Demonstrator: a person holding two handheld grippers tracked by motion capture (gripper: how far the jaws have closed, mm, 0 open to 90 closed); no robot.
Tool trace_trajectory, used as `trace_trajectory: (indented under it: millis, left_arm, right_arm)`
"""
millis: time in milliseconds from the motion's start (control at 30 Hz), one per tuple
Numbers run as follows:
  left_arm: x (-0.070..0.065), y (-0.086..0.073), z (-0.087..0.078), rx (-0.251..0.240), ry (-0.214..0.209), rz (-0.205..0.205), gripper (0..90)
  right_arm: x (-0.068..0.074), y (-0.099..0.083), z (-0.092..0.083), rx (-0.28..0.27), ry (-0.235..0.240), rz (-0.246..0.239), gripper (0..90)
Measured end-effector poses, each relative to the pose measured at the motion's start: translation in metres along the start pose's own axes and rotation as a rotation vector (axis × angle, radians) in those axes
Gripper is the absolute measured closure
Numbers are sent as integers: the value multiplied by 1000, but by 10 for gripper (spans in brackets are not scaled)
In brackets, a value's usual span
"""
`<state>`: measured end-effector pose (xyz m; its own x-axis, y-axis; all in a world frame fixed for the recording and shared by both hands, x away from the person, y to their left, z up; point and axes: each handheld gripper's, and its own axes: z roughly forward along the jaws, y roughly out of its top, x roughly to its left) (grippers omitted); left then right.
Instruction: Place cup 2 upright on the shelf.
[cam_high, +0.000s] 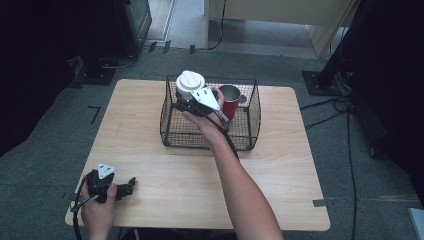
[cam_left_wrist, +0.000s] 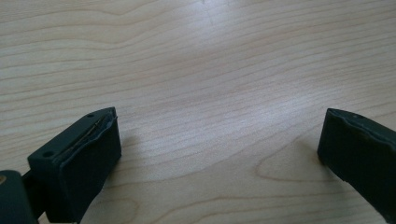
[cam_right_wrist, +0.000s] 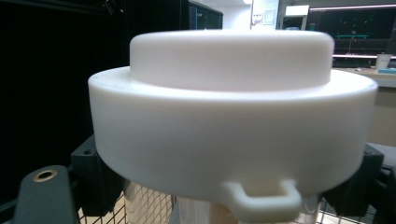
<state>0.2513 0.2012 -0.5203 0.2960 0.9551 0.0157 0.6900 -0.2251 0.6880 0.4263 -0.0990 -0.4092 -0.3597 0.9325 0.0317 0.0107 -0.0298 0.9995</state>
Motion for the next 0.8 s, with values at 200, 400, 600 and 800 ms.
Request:
trace_trajectory:
  millis: [200,400,600,800]
  left_arm:
    - [0,0,0,0,0,0,0]
    - [0,0,0,0,0,0,0]
    - [0,0,0,0,0,0,0]
    - [0,0,0,0,0,-1,0]
  right_arm:
    - [3,-6,10,26,9,-13,159]
    - [1,-16,15,69,3,-32,158]
    - [-3,-22,20,106,-17,-23,158]
    - [-5,-31,24,132,-18,-39,158]
